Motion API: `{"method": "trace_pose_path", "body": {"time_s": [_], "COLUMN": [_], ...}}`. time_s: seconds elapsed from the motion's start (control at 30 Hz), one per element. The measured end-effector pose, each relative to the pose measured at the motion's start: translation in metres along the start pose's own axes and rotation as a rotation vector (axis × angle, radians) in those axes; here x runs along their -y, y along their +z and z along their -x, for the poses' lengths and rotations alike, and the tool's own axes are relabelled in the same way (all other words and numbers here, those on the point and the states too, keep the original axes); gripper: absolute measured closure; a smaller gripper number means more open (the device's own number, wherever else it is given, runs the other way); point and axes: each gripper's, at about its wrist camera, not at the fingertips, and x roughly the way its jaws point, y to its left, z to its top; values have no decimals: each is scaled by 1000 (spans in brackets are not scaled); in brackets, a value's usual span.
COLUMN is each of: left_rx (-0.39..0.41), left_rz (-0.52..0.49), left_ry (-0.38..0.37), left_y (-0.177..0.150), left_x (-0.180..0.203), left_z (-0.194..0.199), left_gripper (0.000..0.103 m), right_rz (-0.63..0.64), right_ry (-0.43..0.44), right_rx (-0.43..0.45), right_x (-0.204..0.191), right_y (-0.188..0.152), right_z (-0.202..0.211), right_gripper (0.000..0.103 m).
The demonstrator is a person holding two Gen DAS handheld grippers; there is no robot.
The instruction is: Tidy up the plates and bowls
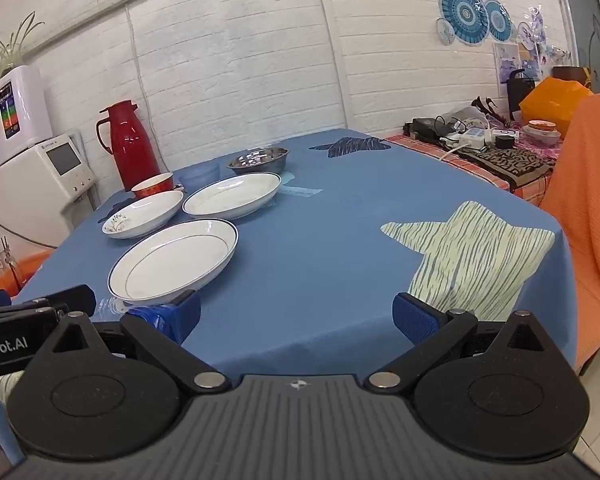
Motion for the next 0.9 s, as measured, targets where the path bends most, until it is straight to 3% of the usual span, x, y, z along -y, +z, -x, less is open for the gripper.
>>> {"method": "trace_pose_path", "body": {"time_s": [0.9], "left_rx": [-3], "left_rz": [8], "left_ry": [2], "left_y": [5], "left_x": [-4], "left_z": [5], "left_gripper": [0], "right_rz": [13], "right_ry": [-4], "right_rx": [-6], "right_x": [-4], "right_y": [-2], "right_z": [-1], "right_gripper": [13]}}
